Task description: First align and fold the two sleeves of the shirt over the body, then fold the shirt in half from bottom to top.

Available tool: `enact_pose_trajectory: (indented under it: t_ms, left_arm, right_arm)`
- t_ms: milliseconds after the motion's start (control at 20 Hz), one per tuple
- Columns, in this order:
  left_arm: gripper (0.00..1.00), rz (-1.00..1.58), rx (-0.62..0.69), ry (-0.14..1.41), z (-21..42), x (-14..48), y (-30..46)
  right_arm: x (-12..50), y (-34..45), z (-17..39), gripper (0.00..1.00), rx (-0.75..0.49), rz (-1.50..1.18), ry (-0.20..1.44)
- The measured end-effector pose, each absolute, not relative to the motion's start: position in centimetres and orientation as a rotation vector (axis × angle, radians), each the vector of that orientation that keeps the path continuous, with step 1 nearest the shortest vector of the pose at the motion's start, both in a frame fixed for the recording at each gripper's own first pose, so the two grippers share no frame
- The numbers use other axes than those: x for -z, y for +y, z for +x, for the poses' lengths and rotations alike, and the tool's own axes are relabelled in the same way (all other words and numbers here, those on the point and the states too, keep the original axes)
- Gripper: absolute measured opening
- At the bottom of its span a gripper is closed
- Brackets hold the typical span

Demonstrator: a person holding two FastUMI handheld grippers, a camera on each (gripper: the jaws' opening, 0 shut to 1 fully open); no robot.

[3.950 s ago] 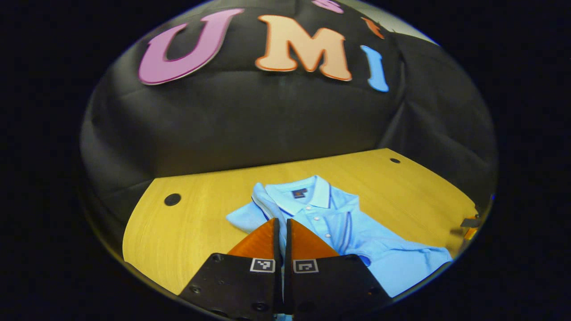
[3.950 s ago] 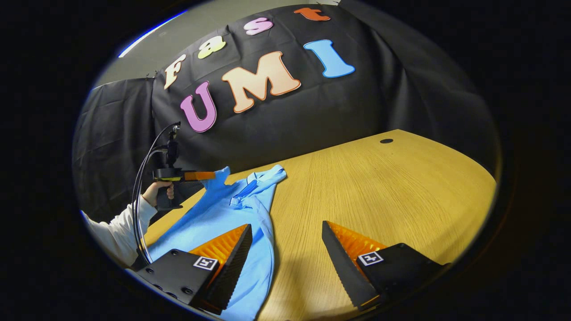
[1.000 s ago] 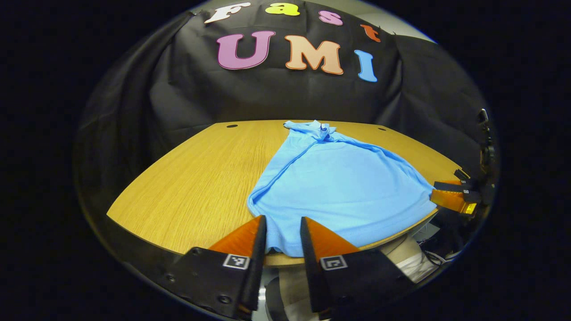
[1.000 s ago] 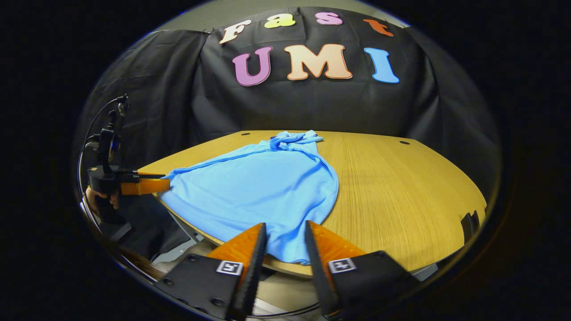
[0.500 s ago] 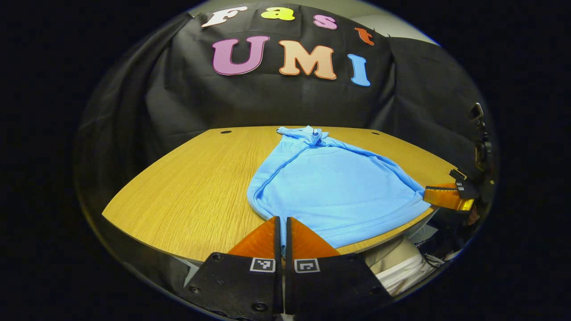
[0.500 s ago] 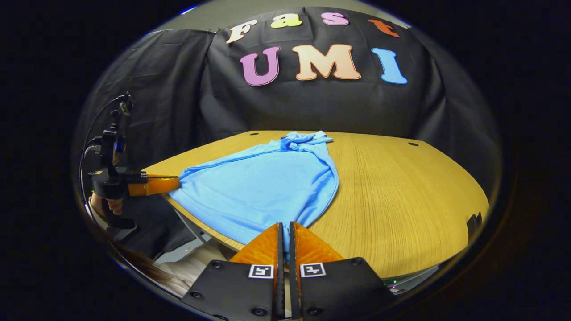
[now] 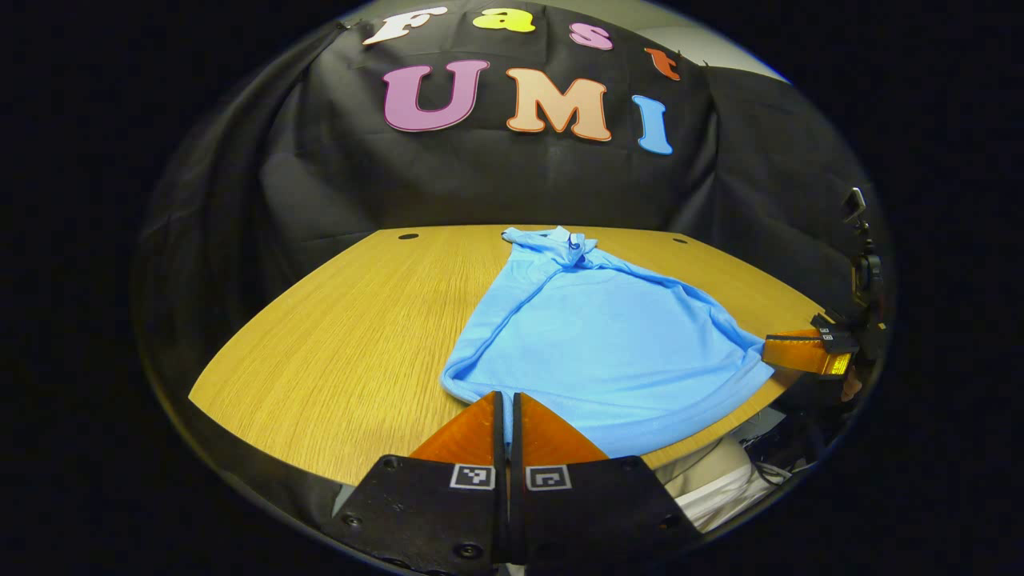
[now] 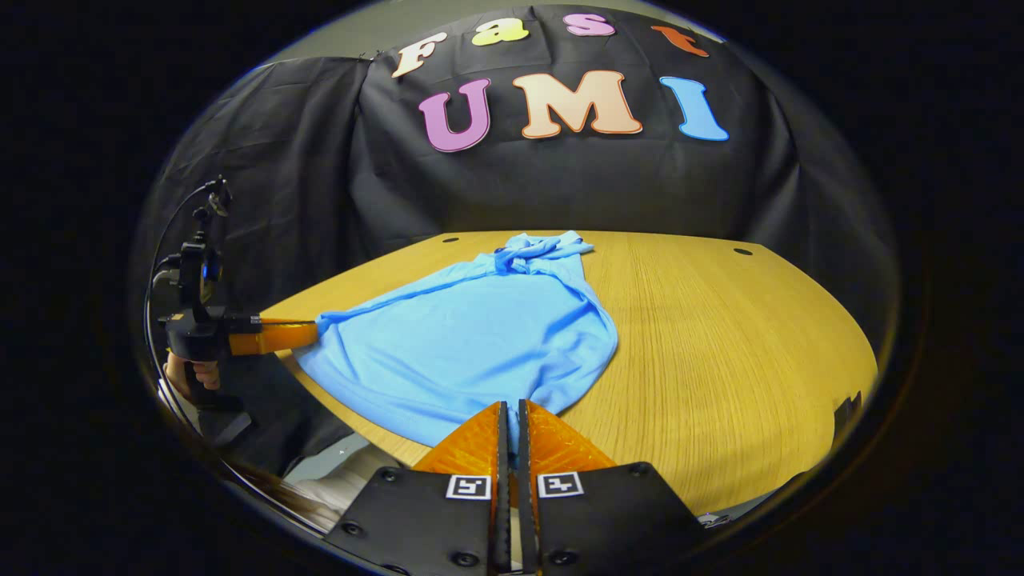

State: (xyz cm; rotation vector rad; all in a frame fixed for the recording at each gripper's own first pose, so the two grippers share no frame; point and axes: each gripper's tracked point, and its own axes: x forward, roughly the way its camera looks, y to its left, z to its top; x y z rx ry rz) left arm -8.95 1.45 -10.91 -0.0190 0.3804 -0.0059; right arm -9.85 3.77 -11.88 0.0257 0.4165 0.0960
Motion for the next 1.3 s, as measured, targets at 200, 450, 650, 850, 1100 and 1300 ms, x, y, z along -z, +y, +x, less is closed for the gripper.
enact_pose_trajectory:
  t_ms: [200,450,650,850,1100,1300]
  left_arm:
    - [0.0,-0.101,0.009,0.313,-5.4,7.8,1.5]
    - [0.0,-0.156,0.007,0.271,1.2,4.5,2.8]
    - [0.0,-0.222,0.017,0.255,7.1,2.4,4.2]
    - [0.0,-0.221,0.013,0.259,13.2,1.4,5.9]
    - [0.0,-0.21,-0.009,0.226,20.9,-0.7,7.4]
    - [0.0,-0.197,-0.053,0.221,27.4,-0.5,8.4]
  right_arm:
    - [8.5,2.2,-5.5,0.07,-0.093,0.032,0.378]
    - [5.3,0.4,1.0,0.07,-0.072,0.074,0.373]
    - [3.6,-1.1,6.5,0.07,-0.056,0.052,0.384]
    - [2.2,-2.1,12.7,0.07,-0.043,0.087,0.392]
    - [1.4,-4.8,21.1,0.07,0.022,0.084,0.407]
    - [2.5,-6.7,27.5,0.06,0.085,0.126,0.427]
